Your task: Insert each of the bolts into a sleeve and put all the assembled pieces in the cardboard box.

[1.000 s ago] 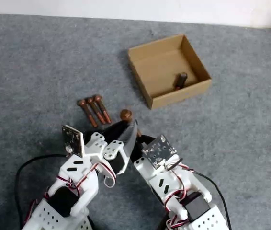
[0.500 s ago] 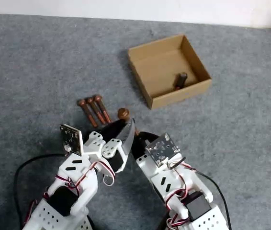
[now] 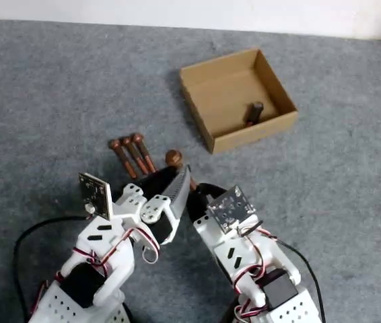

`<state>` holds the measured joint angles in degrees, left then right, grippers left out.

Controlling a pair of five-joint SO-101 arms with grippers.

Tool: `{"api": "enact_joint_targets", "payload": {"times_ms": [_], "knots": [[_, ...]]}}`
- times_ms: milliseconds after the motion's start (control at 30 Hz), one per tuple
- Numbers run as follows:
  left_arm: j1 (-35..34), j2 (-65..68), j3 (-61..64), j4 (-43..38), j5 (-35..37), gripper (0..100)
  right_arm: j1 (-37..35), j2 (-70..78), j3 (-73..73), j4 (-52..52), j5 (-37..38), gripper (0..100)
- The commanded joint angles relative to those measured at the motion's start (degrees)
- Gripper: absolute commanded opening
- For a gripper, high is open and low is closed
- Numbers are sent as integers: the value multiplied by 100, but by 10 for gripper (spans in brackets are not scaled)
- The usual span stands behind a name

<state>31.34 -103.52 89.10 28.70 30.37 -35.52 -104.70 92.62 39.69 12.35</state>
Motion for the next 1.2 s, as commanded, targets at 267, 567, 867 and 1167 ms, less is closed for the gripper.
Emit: {"api": "enact_joint_targets", "payload": {"times_ms": [267, 567, 867, 1167], "knots": [[541, -57, -110, 387, 18, 5, 66, -66, -101, -215, 88, 4], [295, -57, 303, 0, -26, 5, 57, -66, -119, -198, 88, 4], [163, -48, -312, -53, -26, 5, 75, -66, -110, -198, 79, 4], [145, -48, 101, -53, -35, 5, 57, -66, -145, -189, 62, 4]]}}
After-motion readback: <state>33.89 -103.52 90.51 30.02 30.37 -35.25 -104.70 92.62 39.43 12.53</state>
